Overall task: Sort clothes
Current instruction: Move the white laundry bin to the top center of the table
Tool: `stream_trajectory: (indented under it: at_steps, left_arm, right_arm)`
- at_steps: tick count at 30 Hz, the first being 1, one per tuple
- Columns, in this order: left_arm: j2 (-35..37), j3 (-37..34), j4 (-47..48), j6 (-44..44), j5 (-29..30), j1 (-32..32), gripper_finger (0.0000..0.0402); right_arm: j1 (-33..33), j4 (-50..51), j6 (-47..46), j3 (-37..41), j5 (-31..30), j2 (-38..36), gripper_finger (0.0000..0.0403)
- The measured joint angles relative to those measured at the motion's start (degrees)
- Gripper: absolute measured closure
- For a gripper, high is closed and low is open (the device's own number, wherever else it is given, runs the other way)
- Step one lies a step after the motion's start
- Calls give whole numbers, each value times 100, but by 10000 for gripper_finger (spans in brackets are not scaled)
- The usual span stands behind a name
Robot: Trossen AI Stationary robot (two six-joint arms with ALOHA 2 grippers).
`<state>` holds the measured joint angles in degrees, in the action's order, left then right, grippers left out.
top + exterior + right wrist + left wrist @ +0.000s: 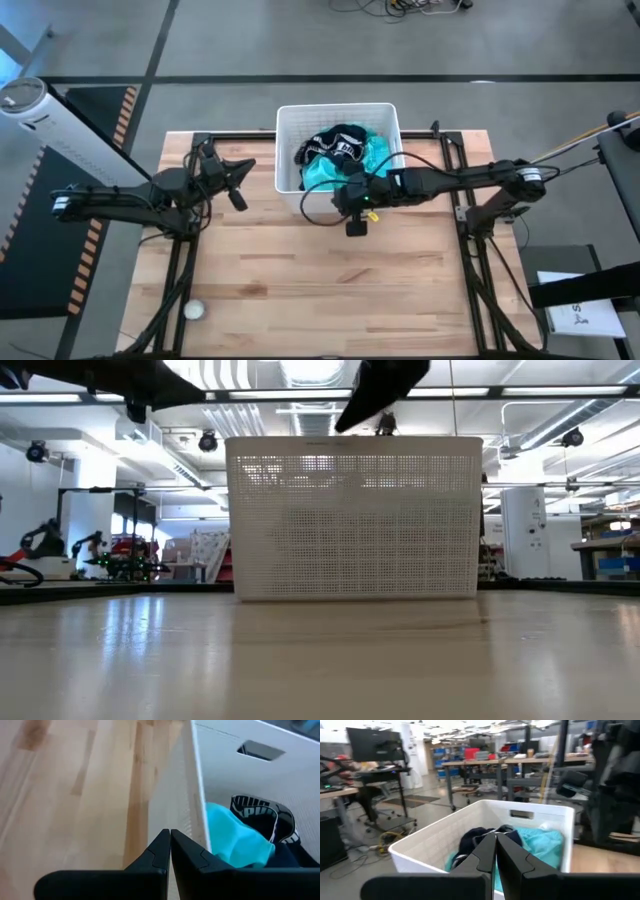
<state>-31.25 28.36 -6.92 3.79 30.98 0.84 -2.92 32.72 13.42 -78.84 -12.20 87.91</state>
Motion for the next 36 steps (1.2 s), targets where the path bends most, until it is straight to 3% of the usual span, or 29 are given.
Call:
stream_trajectory:
  at_steps: [7,17,27,36]
  left_arm:
    - [62,-48,148,13,-536,-2,401]
    - [256,-608,150,-129,-1193,-4,401]
    - [849,-1241,47,-40,-1215,0,402]
    - [1676,-1592,322,-151,-1213,0,402]
  right_arm:
    - [-96,-245,25,569,2,-500,403]
    - [12,-1581,-401,2685,12,-1910,403]
    - [575,-2859,-681,4519,56,-3330,403]
    - [784,-2889,-790,5229,77,-4750,403]
